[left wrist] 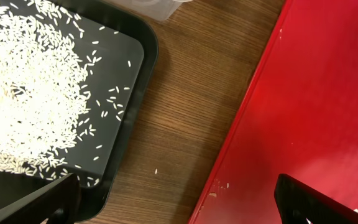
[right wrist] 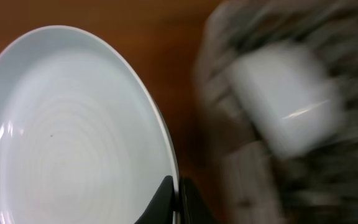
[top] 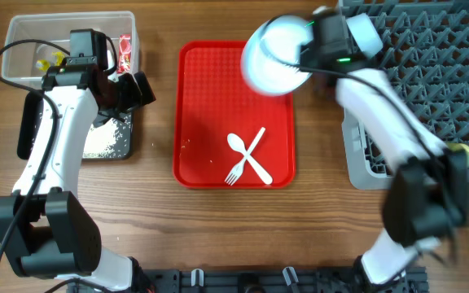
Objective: Sort waste into correct bins and load items into the dishwasher rack
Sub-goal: 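Lift the light-blue plate and stand it upright in the dish rack, then move the right gripper back toward the spoon and fork on the tray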
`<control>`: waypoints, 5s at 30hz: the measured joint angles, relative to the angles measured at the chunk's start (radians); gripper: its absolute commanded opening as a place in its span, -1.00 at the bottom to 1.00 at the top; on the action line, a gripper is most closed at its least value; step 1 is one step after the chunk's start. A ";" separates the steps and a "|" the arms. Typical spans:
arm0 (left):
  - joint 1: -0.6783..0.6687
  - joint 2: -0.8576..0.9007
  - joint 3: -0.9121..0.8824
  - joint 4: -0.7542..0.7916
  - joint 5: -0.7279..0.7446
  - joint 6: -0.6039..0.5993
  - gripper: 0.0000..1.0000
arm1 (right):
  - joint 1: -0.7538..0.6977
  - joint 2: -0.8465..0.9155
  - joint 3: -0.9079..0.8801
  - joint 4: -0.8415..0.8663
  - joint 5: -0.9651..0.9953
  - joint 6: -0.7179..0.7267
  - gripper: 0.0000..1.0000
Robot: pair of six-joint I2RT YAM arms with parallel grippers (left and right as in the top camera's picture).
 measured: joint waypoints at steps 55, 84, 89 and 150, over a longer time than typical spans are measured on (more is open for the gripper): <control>0.000 0.000 0.000 0.000 0.000 0.000 1.00 | -0.351 0.106 0.006 0.485 0.264 -0.846 -0.91; 0.000 0.000 0.000 0.000 0.000 0.000 1.00 | -0.353 0.125 0.005 0.481 0.351 -0.808 -0.63; 0.000 0.000 0.000 0.000 0.000 0.000 1.00 | -0.353 0.125 0.004 0.443 0.309 -0.777 0.36; 0.000 0.000 0.000 0.000 -0.004 0.000 1.00 | 0.291 0.183 0.002 -0.512 -0.583 0.148 0.18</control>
